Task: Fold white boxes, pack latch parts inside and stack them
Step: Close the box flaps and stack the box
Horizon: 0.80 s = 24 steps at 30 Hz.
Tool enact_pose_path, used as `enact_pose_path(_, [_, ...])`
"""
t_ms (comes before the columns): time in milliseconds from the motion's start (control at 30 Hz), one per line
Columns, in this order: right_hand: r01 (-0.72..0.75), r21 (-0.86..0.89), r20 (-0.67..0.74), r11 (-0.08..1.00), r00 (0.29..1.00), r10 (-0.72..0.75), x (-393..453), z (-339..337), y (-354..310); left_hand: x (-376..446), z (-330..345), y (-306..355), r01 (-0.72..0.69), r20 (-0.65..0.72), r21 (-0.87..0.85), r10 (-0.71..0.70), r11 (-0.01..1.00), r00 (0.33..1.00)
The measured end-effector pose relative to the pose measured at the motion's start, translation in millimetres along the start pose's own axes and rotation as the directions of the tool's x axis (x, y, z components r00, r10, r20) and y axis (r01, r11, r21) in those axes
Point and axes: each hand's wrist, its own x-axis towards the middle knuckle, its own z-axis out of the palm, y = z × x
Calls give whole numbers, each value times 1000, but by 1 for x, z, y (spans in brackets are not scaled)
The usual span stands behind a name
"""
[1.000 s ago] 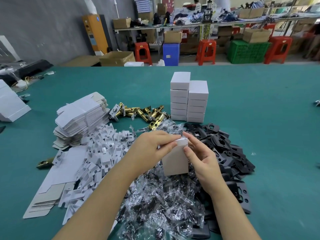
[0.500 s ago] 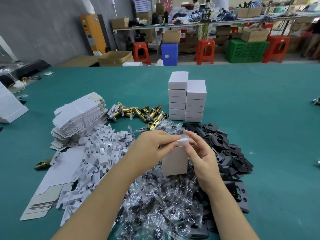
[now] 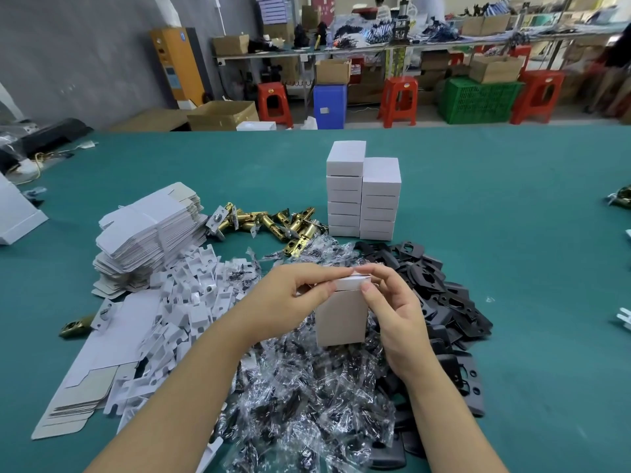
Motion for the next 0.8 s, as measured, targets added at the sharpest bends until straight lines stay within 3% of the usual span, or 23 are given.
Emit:
enact_pose_path(667, [60, -17, 70, 998, 996, -59, 1, -9, 0, -5, -4, 0, 3, 65, 110, -10, 994, 998])
enact_pose_path(800, [36, -12, 111, 999, 993, -34, 2, -11, 1, -8, -1, -2, -14, 96, 207, -6, 978, 995])
